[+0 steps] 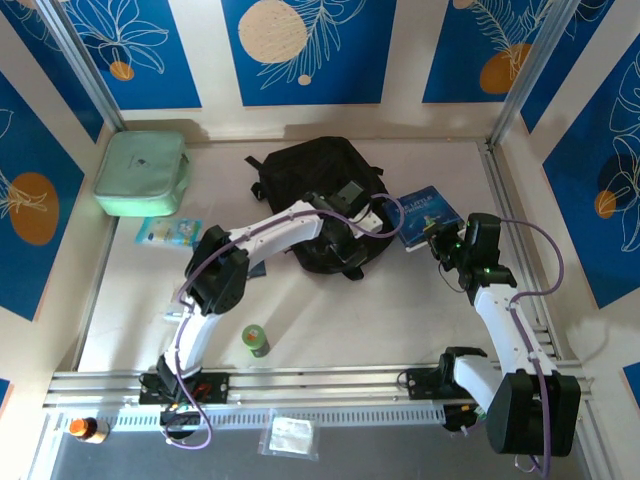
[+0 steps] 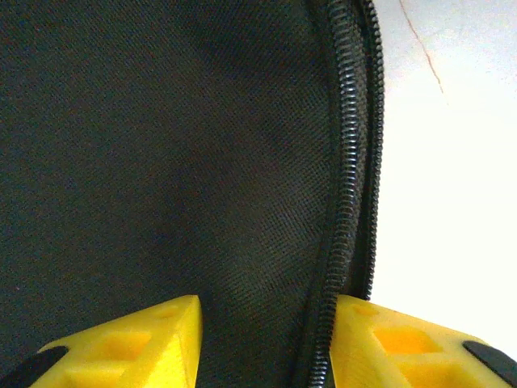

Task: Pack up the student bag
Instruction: Open the student bag at the top-center of the table, then place the book in the student bag.

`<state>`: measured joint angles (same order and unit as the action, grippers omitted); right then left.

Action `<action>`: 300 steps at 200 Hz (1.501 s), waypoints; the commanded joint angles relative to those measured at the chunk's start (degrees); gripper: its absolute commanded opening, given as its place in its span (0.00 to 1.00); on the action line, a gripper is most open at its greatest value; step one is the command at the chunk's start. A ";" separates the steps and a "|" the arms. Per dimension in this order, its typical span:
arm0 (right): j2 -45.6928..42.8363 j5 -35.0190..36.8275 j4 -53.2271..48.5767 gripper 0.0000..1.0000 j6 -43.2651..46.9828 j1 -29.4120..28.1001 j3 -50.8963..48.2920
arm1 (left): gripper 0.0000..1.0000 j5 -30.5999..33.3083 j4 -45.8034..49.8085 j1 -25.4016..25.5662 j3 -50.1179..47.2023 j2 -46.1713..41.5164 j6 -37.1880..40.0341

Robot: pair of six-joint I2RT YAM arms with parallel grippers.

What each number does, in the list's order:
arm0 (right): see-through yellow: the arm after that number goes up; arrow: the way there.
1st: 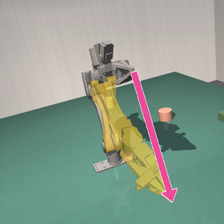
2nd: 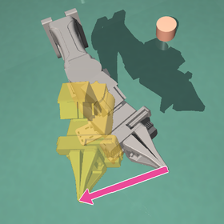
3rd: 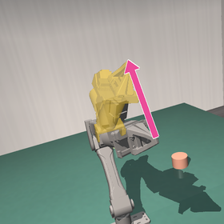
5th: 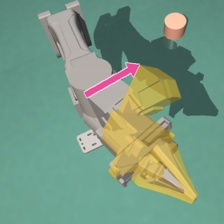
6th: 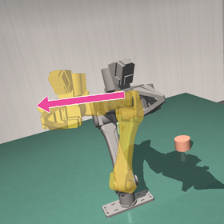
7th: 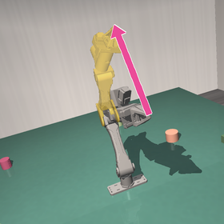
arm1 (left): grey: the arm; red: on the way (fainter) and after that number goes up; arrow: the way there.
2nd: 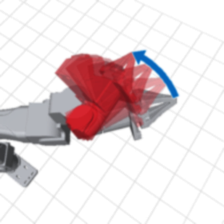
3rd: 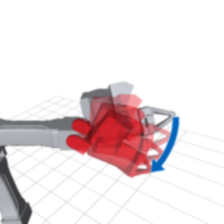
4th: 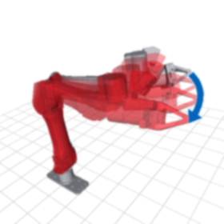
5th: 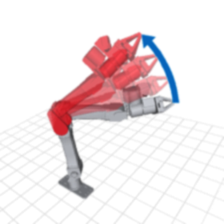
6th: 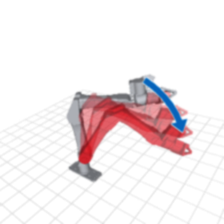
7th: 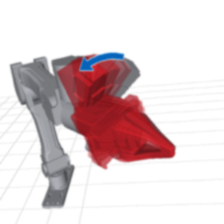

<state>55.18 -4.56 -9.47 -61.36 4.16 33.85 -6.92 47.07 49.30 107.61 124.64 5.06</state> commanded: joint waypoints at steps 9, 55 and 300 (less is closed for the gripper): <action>-1.41 -0.83 1.50 0.07 -0.34 0.49 -0.43 | 0.43 1.20 3.43 0.67 3.27 2.46 2.38; -1.50 -1.16 1.47 0.06 -0.25 0.85 -0.62 | 0.38 1.74 5.40 2.19 3.48 3.23 6.14; -12.58 -0.01 -9.10 0.07 -0.15 -11.34 1.92 | 0.00 15.68 -30.65 -1.66 -16.56 -24.53 -7.74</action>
<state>43.11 -4.67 -24.47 -55.44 -2.52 37.56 10.11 23.64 47.53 91.24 103.04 -1.43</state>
